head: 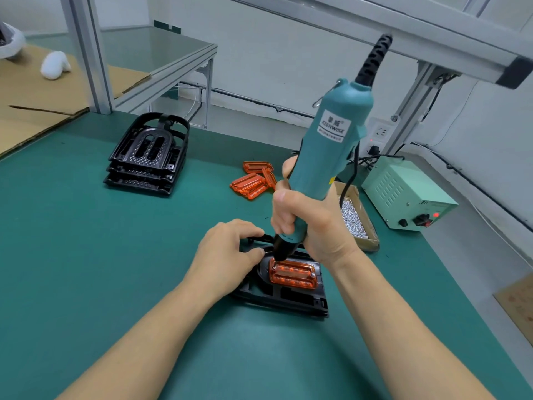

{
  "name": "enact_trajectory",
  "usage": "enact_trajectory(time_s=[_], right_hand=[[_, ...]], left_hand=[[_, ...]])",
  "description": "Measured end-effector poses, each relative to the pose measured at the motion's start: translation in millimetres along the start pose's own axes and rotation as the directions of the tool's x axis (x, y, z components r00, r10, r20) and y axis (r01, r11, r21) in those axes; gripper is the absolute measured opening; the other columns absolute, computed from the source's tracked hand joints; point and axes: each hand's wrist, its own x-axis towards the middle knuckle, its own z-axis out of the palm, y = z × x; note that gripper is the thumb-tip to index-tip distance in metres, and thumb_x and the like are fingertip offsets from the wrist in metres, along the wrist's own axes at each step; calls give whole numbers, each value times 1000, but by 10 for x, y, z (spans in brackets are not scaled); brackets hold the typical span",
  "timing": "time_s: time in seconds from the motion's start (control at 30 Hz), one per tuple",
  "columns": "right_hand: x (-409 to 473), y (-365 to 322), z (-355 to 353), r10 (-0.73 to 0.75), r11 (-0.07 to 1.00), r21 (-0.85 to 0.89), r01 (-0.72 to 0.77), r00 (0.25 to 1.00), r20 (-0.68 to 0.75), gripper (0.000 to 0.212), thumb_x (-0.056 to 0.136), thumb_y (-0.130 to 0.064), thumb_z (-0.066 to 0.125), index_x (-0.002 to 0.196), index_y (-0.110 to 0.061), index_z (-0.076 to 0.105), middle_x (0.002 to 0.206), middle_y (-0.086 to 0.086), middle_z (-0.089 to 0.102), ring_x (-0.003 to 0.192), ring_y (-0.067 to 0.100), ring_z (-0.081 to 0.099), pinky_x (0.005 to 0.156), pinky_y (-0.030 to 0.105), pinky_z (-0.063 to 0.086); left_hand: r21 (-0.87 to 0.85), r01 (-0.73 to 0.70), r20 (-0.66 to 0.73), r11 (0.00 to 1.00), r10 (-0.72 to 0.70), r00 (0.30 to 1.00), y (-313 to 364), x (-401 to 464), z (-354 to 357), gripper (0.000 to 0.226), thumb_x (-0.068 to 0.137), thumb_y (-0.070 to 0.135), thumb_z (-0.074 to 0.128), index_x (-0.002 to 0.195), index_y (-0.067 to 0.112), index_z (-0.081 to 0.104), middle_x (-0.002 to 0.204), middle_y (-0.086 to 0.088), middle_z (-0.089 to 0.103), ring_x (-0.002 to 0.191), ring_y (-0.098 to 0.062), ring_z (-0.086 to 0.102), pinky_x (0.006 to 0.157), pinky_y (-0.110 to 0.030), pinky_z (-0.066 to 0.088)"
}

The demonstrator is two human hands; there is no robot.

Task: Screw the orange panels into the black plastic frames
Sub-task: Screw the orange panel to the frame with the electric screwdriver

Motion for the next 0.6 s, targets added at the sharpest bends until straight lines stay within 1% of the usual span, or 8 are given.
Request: enact_trajectory(time_s=[0.1,0.17,0.23,0.33,0.43,0.5,0.6], right_hand=[[-9,2,-7,3,1000,18,-3,1000,5,22,72,-9,57,84,-27,53,44,-7,46,36,9,40,50,21,40],[-21,8,-14,1,1000,21,-1,1000,2,23,73,-8,57,90,-22,51,44,-7,46,36,9,40,50,21,41],[-21,8,-15,1,1000,26,-1,1000,1,21,74,-8,58,87,-24,53,44,-7,46,36,9,40,50,21,41],[-3,9,-11,-3,1000,-2,3,1000,10,21,75,-10,58,73,-31,56,43,-7,45,36,8,40,50,21,41],[-8,8,10,-1,1000,0,1,1000,23,22,74,-9,57,72,-31,56,43,-7,45,36,9,40,50,21,41],[-25,-7,13,4,1000,21,-4,1000,17,22,73,-8,57,79,-29,56,44,-6,46,36,10,40,50,21,41],[-54,-54,-4,-3,999,38,4,999,-39,24,74,-7,59,93,-19,52,46,-5,47,37,12,41,51,23,42]], left_hand=[[5,-3,1,1000,3,1000,-3,2,5,30,84,18,68,113,24,69,118,14,63,113,-11,52,100,-31,39],[6,-6,0,1000,6,1000,-1,1,7,31,84,18,68,114,24,69,118,14,63,113,-10,52,100,-31,39],[4,-9,-3,1000,9,1000,0,-1,5,30,83,18,68,113,24,69,119,14,63,114,-9,52,100,-31,39],[6,-16,-1,1000,16,1000,-2,-5,5,31,84,17,68,113,24,69,118,14,63,114,-9,52,100,-31,39],[16,-25,1,1000,25,1000,1,-8,3,31,84,18,67,114,25,69,119,16,63,114,-9,51,100,-31,39],[26,-36,-1,999,36,999,-1,-10,7,31,84,18,67,115,25,68,120,16,62,115,-9,51,100,-30,39],[35,-44,-15,998,44,999,2,-12,17,31,84,18,67,115,24,68,118,16,62,113,-9,51,98,-26,38]])
